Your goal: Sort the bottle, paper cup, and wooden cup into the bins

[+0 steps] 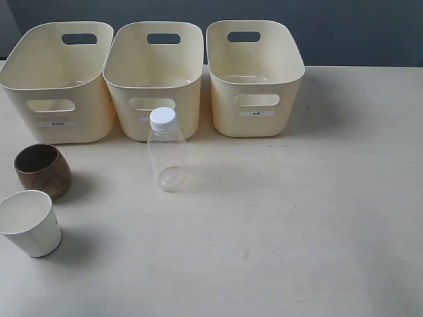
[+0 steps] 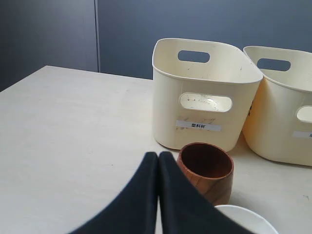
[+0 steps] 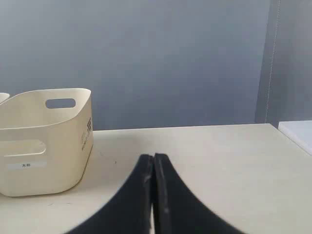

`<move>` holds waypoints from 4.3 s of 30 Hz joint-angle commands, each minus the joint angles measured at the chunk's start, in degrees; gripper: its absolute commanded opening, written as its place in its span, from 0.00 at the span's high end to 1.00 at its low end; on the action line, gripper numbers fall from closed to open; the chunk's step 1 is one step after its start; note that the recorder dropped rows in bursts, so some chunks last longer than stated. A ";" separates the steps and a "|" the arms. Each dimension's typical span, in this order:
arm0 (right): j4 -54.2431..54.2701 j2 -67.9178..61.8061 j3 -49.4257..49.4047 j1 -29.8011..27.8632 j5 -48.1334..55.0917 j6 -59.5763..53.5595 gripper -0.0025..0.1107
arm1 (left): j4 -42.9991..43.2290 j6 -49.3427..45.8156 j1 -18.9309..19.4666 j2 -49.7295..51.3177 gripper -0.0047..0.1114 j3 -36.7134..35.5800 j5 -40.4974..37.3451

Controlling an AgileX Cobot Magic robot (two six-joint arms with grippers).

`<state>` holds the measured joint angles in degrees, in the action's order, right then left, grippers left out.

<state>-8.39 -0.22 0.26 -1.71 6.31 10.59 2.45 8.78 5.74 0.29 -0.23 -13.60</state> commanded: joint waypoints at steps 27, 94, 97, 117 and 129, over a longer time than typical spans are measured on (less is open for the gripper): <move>0.10 0.22 -0.26 0.17 -0.58 -0.20 0.98 | 0.03 0.08 -0.20 -0.29 0.96 0.23 0.32; -48.76 -44.48 31.43 0.17 -39.88 50.31 0.98 | 0.03 0.08 -0.20 -0.29 0.96 0.23 0.32; -53.40 -50.66 35.19 1.81 -39.35 51.52 0.98 | 0.03 0.08 -0.20 -0.29 0.96 0.23 0.32; -67.50 -95.39 56.60 35.16 -28.30 48.46 0.60 | 0.03 0.08 -0.20 -0.29 0.96 0.23 0.32; -61.45 -98.64 57.25 35.16 -34.11 48.36 0.28 | 0.03 0.08 -0.20 -0.29 0.96 0.23 0.32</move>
<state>-70.50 -98.43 57.11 33.37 -27.25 59.01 2.45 8.78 5.74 0.29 -0.23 -13.60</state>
